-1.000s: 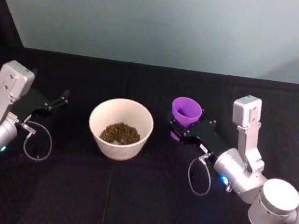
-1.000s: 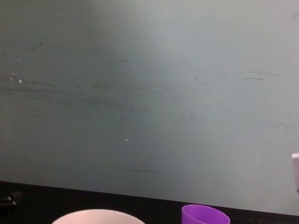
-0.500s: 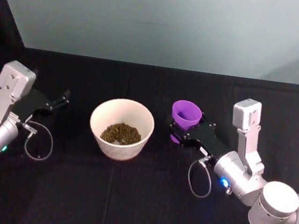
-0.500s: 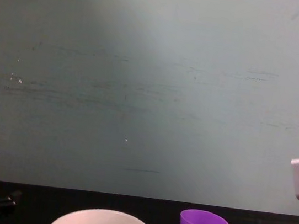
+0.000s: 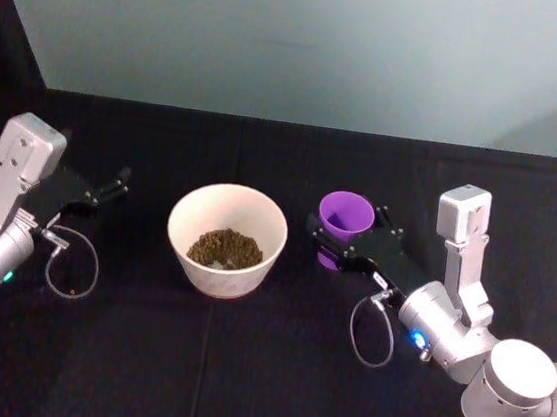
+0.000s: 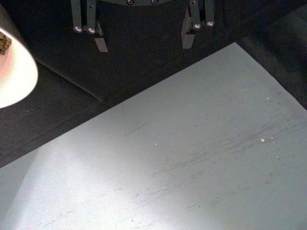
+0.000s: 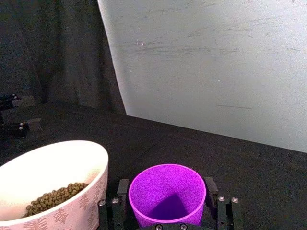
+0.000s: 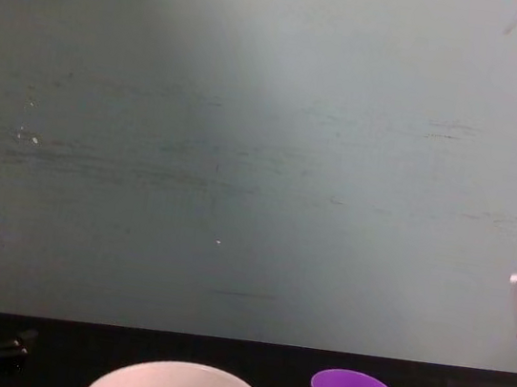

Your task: Pick up the cup and pour the mung beans from the cup into the bowl.

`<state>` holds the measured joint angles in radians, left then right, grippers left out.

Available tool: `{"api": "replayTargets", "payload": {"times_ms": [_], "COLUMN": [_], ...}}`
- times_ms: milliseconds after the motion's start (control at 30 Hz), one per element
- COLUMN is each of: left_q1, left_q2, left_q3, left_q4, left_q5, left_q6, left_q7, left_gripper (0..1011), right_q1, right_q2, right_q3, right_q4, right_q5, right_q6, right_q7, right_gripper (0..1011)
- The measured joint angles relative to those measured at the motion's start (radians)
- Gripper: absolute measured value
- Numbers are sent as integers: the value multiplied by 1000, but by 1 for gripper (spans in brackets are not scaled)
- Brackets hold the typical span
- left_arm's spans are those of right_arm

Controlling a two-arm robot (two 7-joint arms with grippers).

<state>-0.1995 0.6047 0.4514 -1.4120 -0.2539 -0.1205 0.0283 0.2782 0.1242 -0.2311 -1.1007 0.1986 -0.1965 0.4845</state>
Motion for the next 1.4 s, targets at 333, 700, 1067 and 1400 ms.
{"api": "replayTargets", "payload": {"times_ms": [333, 700, 1067, 1400], "left_q1": [0, 0, 0, 0], "left_q2": [0, 0, 0, 0], "left_q3": [0, 0, 0, 0], "left_q4": [0, 0, 0, 0], "left_q5": [0, 0, 0, 0], "left_q6": [0, 0, 0, 0], "left_q7": [0, 0, 0, 0], "left_gripper": [1000, 1000, 1000, 1000], "right_q1": [-10, -34, -49, -66], "right_q2": [17, 47, 70, 72], "right_q3": [-21, -26, 20, 68], "right_q4": [-48, -183, -215, -176], "right_q5": [11, 18, 28, -26], "right_q6": [-5, 12, 8, 17], "right_q7": [-19, -67, -173, -269], "right_gripper": [1003, 1003, 1003, 1003]}}
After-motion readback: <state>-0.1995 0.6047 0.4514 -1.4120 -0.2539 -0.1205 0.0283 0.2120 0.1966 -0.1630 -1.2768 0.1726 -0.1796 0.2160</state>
